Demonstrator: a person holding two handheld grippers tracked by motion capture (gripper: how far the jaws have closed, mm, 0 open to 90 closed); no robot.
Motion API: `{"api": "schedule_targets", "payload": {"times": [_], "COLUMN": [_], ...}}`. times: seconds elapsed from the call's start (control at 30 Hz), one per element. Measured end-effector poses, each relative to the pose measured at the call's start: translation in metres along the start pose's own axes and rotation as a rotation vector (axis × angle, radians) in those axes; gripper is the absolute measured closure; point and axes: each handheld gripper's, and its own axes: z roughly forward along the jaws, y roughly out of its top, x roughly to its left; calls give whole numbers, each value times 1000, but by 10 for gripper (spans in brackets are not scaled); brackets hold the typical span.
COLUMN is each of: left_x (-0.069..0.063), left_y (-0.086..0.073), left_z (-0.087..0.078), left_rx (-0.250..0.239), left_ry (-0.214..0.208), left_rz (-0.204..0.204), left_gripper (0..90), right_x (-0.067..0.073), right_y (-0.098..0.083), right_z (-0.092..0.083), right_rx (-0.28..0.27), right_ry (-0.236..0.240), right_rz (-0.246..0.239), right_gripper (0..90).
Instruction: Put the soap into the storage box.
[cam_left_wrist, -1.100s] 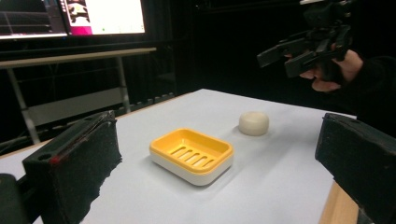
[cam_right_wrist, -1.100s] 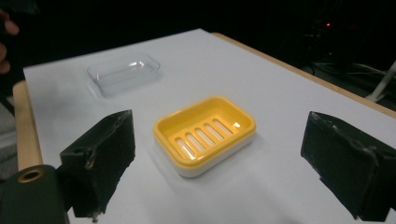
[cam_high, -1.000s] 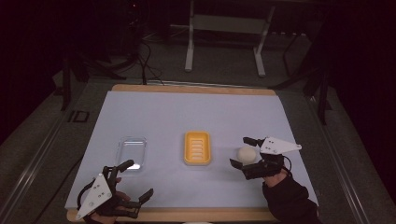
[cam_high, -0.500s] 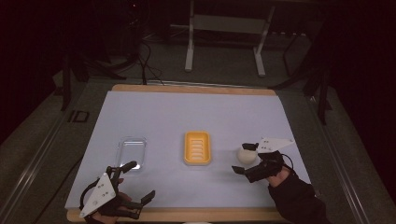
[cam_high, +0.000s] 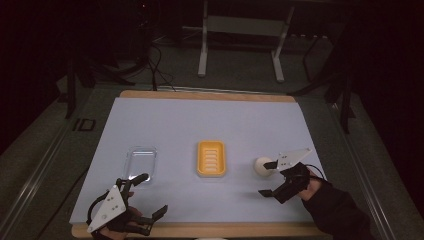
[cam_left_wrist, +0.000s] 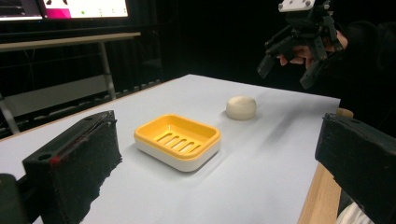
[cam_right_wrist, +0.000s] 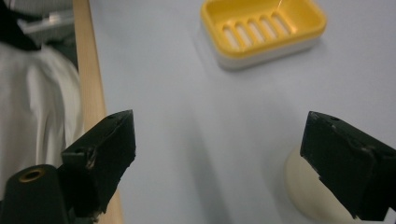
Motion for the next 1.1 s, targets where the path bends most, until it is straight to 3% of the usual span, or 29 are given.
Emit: {"api": "schedule_targets", "payload": {"times": [0.3,0.57,0.83,1.1], "left_x": [0,-1,-2,-1], "left_y": [0,-1,-1,-1], "left_z": [1,1,2,2], "left_rx": [5,8,12,18], "left_ry": [-4,-6,-9,-12], "left_rz": [-1,0,4,7], "left_gripper": [0,0,0,1], "right_x": [-2,-7,-11,-14], "right_y": [-5,-6,-5,-4], "right_z": [-2,-2,-3,-5], "right_rx": [142,224,341,439], "right_ry": [14,32,18,35], "right_rz": [-39,-27,-66,-55], "right_gripper": [102,102,103,103]}}
